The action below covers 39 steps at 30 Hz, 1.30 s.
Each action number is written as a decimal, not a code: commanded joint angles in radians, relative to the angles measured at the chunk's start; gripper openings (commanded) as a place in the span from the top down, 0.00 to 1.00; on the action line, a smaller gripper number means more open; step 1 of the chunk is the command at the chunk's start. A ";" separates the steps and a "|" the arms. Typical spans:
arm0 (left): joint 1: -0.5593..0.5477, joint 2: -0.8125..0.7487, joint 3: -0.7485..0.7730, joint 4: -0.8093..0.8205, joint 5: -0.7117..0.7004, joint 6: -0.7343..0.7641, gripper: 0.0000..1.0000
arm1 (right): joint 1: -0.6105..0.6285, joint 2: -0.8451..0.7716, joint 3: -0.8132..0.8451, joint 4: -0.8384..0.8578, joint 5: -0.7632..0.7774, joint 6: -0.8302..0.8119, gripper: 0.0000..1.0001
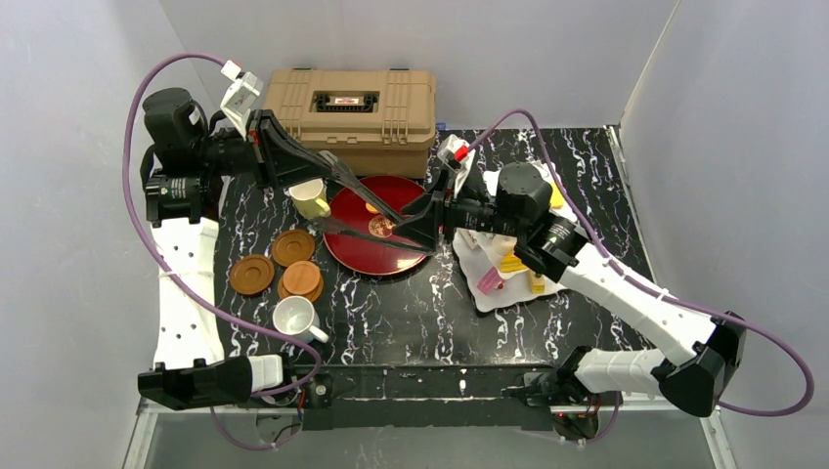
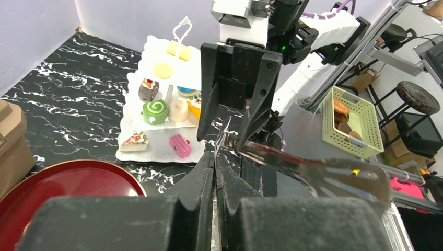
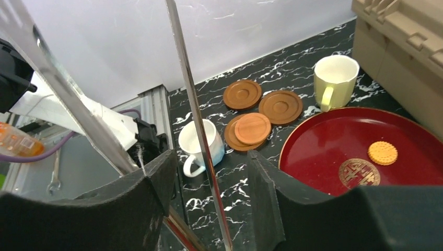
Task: Serve the afternoon tea
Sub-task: Pick up the clamp from the center of the board.
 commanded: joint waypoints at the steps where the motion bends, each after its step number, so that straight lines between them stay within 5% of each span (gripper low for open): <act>1: 0.004 -0.028 0.003 0.020 0.140 -0.027 1.00 | -0.003 0.002 0.018 0.042 -0.047 0.016 0.42; 6: 0.003 -0.032 -0.012 0.020 0.139 -0.027 1.00 | -0.011 0.009 -0.017 0.124 -0.108 0.017 0.51; 10: 0.003 -0.034 -0.014 0.026 0.137 -0.032 1.00 | -0.041 0.044 -0.001 0.153 -0.180 0.059 0.82; 15: 0.003 -0.045 -0.029 0.058 0.130 -0.054 1.00 | -0.061 0.044 0.059 0.034 -0.221 0.009 0.99; 19: 0.003 -0.064 -0.100 0.136 0.104 -0.105 0.61 | -0.119 0.050 0.100 -0.081 -0.303 0.022 0.99; 22: 0.004 -0.105 -0.223 0.440 0.084 -0.306 0.07 | -0.136 0.046 0.102 -0.158 -0.322 -0.004 0.99; 23: 0.007 -0.112 -0.259 0.511 0.091 -0.338 0.02 | -0.138 0.044 0.104 -0.191 -0.321 -0.022 0.99; 26: 0.044 -0.124 -0.283 0.501 0.087 -0.283 0.02 | -0.233 0.044 0.141 -0.320 -0.310 -0.092 0.99; 27: 0.070 -0.125 -0.281 0.499 0.091 -0.273 0.02 | -0.151 0.051 0.170 -0.368 -0.314 -0.117 0.99; 36: 0.234 -0.159 -0.384 0.504 0.138 -0.209 0.01 | -0.150 0.058 0.202 -0.524 -0.295 -0.175 0.99; 39: 0.251 -0.132 -0.421 0.504 0.183 -0.325 0.01 | -0.150 0.088 0.236 -0.586 -0.289 -0.185 0.99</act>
